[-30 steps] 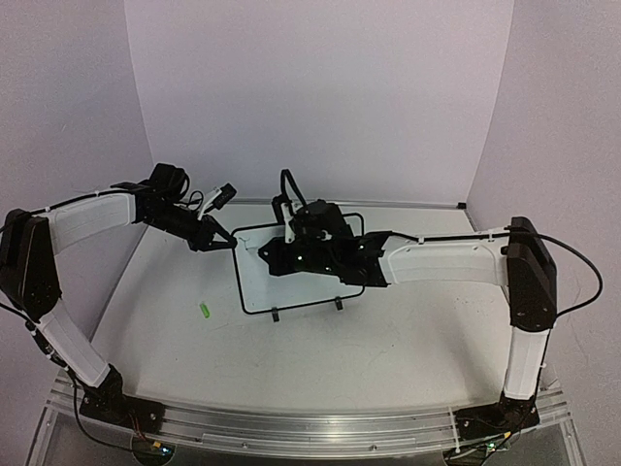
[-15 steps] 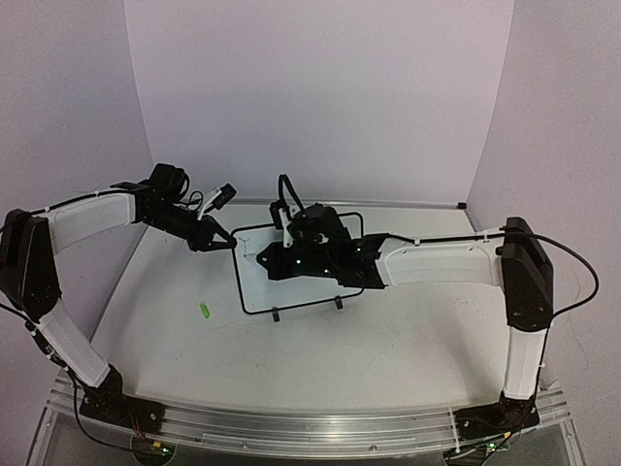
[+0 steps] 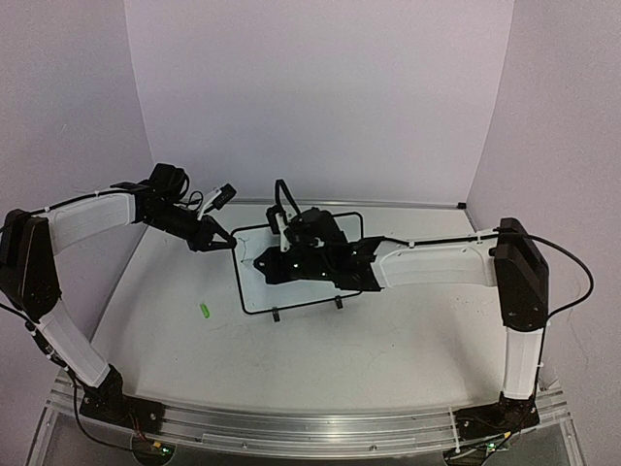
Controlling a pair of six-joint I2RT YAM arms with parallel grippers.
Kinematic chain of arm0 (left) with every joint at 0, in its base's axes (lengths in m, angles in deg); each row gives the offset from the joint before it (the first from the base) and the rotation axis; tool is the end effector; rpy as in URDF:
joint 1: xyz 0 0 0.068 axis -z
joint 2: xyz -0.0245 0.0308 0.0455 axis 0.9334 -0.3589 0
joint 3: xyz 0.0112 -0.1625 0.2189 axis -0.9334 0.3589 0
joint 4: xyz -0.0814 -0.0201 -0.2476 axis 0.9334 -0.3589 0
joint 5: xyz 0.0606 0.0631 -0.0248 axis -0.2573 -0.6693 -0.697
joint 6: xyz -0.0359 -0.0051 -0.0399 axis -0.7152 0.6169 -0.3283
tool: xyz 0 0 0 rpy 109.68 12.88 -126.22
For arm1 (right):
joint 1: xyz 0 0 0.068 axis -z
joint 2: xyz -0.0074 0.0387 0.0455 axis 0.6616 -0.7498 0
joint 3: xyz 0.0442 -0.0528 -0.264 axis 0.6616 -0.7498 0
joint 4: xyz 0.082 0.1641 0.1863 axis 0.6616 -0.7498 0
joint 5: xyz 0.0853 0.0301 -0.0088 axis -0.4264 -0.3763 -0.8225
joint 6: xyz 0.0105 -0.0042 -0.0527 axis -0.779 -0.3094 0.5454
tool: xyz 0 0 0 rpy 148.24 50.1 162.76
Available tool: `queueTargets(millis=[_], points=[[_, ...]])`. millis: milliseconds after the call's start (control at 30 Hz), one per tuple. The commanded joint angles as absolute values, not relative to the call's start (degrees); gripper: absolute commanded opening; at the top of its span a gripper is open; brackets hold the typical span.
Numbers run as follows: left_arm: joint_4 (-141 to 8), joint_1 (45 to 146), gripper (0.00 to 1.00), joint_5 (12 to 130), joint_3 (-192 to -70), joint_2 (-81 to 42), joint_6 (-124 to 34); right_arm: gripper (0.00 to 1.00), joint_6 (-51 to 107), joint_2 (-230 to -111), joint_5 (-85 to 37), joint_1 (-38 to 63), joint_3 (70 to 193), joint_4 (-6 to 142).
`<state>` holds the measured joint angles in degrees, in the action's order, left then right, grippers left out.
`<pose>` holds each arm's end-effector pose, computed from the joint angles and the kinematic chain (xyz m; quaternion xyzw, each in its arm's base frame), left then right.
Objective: Write a sentence on the whiteboard
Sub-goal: Write on the whiteboard with the whiteboard marker without the cap.
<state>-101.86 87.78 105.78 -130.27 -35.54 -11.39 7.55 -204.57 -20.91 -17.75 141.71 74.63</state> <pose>0.3122 -0.1321 0.2703 0.4203 0.7842 -0.3380 0.3067 0.2414 0.4099 0.2439 -0.2493 0.7948 0.4019 0.3803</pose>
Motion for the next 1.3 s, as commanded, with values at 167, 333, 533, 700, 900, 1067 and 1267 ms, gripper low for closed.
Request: queueTargets(millis=[167,333,533,700,900,1067,1267], points=[[-101.36,87.25,0.0,100.2,-130.41,-34.05,-9.93,0.0,7.09,-202.11,-21.25,-17.47,140.41,83.3],[-101.37,87.27,0.0,100.02,-130.35,-33.77,-9.95,0.0,7.15,-198.59,-21.55,-17.51,136.76,86.83],[-101.44,87.28,0.0,99.75,-130.26,-33.68,-9.98,0.0,5.83,-197.87,-18.53,-17.33,134.61,85.94],[-101.43,87.3,0.0,99.64,-130.26,-33.66,-10.04,0.0,5.42,-198.44,-17.43,-17.11,135.07,85.06],[-101.41,87.32,0.0,99.4,-130.26,-33.64,-9.93,0.0,5.22,-198.77,-16.76,-16.71,135.44,84.76],[-101.47,87.27,0.0,99.33,-130.26,-33.81,-9.96,0.0,5.31,-198.15,-16.2,-16.43,134.7,84.76],[-101.49,87.27,0.0,99.23,-130.35,-34.12,-9.96,0.0,5.34,-198.03,-15.02,-15.87,134.45,84.76]])
